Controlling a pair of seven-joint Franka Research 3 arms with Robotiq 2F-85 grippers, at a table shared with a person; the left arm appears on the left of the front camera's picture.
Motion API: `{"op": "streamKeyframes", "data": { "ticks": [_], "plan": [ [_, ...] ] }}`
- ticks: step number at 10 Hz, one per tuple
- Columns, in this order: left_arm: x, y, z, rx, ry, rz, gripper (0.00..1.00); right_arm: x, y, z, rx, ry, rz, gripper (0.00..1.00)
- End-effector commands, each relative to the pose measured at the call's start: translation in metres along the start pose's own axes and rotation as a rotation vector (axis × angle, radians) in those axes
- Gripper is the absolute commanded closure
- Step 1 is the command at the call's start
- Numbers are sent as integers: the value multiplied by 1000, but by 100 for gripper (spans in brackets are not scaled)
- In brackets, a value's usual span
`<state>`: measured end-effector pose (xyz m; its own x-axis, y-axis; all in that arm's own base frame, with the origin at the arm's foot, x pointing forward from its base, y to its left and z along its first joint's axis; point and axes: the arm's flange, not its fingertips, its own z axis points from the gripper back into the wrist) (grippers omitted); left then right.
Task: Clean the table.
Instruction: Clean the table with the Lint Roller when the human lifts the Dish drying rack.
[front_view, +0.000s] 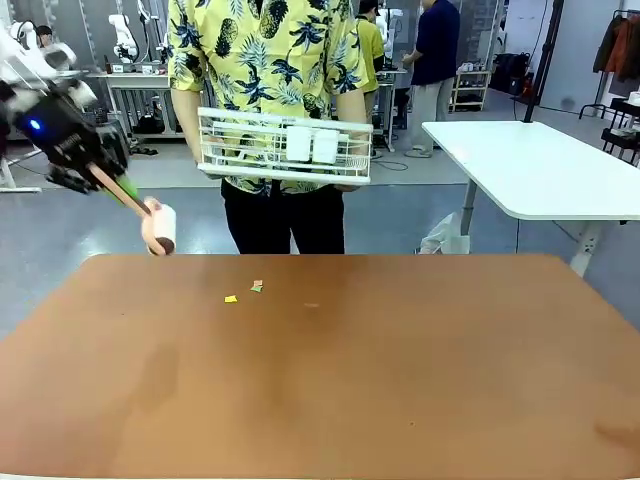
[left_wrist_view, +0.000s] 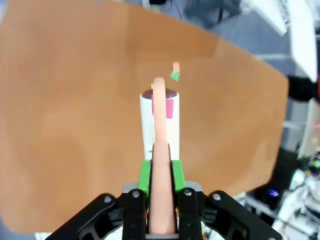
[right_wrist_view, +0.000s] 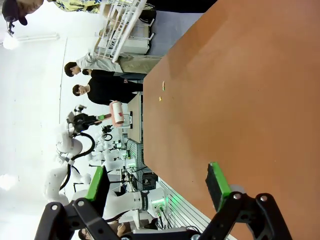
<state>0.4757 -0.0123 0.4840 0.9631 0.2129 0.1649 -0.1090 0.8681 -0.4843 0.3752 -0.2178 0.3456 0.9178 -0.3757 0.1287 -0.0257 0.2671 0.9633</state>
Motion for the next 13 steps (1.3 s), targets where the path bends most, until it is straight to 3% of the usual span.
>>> {"op": "streamKeyframes", "data": {
  "ticks": [1,3,8,9,10,11,13],
  "plan": [
    [28,21,-44,-10,93,-23,79,-5,3,-2,-5,-15,2,0],
    [34,33,-76,4,117,7,79,-5,3,-2,-5,-15,2,0],
    [22,34,-86,28,141,-2,79,-5,3,-2,-5,-15,2,0],
    [27,36,-92,23,144,8,79,-5,3,-2,-5,-15,2,0],
    [39,37,-89,31,125,-116,79,-5,3,-2,-5,-15,2,0],
    [56,33,-88,-65,177,-163,79,-5,3,-2,-5,-15,2,0],
    [90,35,-105,-45,189,-181,79,-5,3,-2,-5,-15,2,0]
  ]
}}
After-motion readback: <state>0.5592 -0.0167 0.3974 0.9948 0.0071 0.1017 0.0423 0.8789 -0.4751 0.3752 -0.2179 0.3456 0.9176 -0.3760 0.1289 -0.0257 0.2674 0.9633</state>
